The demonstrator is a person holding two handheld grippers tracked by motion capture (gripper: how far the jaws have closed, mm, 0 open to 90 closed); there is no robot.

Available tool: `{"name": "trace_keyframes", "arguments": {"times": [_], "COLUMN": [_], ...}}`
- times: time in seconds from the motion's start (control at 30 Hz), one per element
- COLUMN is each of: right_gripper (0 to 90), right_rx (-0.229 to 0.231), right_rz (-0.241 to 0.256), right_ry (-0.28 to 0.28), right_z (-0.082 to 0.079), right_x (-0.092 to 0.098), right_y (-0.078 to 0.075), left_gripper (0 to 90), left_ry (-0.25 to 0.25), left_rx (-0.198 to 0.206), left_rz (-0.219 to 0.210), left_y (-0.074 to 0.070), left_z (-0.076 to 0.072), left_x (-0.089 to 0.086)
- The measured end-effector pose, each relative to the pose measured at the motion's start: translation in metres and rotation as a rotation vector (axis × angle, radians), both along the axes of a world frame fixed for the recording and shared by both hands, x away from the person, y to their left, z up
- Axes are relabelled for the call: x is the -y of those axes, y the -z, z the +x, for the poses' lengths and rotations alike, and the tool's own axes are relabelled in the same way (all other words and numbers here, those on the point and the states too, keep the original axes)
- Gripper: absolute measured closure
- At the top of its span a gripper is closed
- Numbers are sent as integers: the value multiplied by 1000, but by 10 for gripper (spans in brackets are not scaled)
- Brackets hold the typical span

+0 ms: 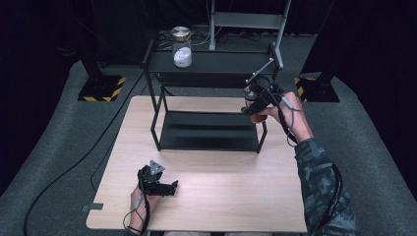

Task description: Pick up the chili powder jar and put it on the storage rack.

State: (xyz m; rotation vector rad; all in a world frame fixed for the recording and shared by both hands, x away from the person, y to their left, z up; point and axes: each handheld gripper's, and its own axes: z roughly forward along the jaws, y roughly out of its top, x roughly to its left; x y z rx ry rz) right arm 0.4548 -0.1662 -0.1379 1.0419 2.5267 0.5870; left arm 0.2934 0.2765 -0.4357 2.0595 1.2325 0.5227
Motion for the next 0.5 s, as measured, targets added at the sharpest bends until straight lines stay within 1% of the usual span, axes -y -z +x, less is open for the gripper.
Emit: {"name": "trace_keyframes", "arguments": {"times": [0.5], "right_gripper": [305], "right_rx": [64], "right_rz": [41], "right_ry": [26], "right_z": [-5], "right_x": [6], "right_y": [-17], "left_gripper": [2], "left_ry": [0], "left_rx": [-1], "left_rz": [0], "left_y": [0], "left_z": [0], "left_x": [0]}}
